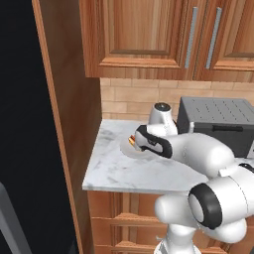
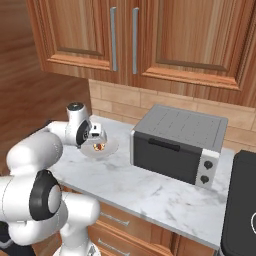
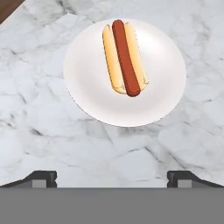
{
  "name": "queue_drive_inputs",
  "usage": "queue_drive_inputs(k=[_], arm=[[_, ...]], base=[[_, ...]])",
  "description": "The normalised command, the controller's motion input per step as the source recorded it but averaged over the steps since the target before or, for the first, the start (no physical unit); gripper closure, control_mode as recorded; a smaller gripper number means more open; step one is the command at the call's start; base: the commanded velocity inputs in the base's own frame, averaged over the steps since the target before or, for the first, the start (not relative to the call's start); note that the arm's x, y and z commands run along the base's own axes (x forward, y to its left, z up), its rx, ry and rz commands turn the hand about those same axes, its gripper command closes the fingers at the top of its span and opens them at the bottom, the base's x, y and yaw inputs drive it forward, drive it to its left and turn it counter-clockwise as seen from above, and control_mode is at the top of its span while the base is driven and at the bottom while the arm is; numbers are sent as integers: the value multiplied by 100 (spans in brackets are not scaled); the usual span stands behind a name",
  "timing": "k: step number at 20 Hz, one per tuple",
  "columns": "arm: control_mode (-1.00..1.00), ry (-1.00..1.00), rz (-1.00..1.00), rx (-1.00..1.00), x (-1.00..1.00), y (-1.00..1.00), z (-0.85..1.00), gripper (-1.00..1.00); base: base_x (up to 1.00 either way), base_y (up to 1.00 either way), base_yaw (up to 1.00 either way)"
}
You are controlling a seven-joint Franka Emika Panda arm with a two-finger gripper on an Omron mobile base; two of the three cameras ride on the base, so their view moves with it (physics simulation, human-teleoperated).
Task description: Place the cold items (apple and peach) from the fridge in one tupperware on the dining counter. Place the warm items (kebab skewer and hot dog) in the stove area in another tupperware.
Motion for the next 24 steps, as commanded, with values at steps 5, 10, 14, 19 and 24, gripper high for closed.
queue_drive_inputs(k=[5, 10, 14, 19, 24], arm=[[-100, 0, 0, -2, 44, 1, -18, -100], [-100, 0, 0, -4, 42, 8, -15, -100], [-100, 0, 0, -4, 37, 9, -22, -100], [-100, 0, 0, -1, 37, 1, -24, -100], [-100, 0, 0, 0, 37, 0, -23, -100]], base=[[0, 0, 0], [0, 0, 0], [0, 0, 0], [0, 0, 0], [0, 0, 0]])
